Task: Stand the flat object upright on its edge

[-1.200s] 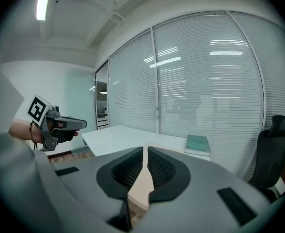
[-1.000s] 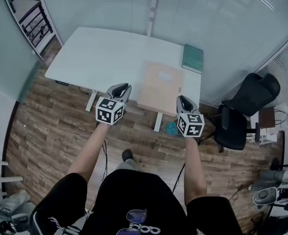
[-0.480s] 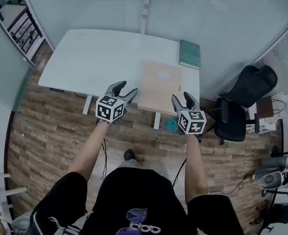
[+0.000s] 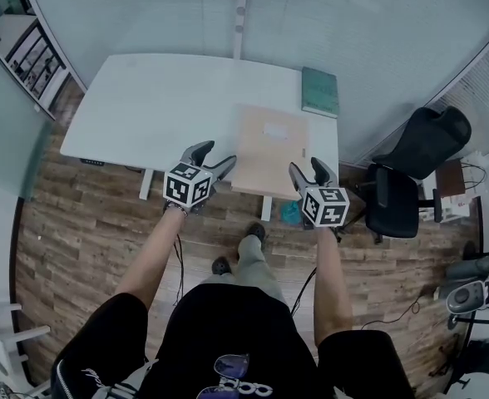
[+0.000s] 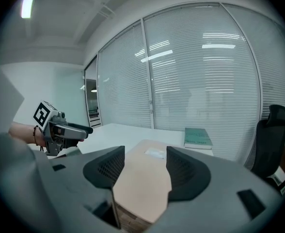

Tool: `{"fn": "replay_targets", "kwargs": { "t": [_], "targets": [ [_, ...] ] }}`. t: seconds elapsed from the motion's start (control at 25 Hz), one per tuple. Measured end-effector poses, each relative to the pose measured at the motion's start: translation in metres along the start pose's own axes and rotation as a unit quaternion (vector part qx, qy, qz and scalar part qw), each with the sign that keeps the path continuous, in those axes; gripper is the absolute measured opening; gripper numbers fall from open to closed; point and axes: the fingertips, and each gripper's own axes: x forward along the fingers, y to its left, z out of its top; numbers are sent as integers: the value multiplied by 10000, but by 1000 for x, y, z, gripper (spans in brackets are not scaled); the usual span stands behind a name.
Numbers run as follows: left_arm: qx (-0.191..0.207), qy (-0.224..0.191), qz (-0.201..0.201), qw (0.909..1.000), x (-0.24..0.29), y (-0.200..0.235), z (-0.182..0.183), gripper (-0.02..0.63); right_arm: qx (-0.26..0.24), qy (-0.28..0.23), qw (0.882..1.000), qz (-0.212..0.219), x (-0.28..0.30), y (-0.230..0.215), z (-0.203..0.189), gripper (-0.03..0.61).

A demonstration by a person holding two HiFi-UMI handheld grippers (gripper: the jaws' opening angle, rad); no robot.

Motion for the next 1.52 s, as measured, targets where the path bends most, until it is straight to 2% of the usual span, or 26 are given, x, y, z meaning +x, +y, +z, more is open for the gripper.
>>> {"fn": "replay_targets", "kwargs": {
  "t": [0.48, 0.84, 1.52],
  "targets": [
    [62, 366, -171, 9992, 53, 15, -7, 296, 265, 208, 9994, -76, 36, -41, -11, 264],
    [26, 722, -287, 9970, 91, 29, -24, 296, 413, 607, 9973, -83, 61, -69, -37, 264],
    [-465, 1248, -408, 9903, 131, 47, -64, 296, 1037, 1068, 9888, 103, 93, -100, -80, 264]
  ]
}}
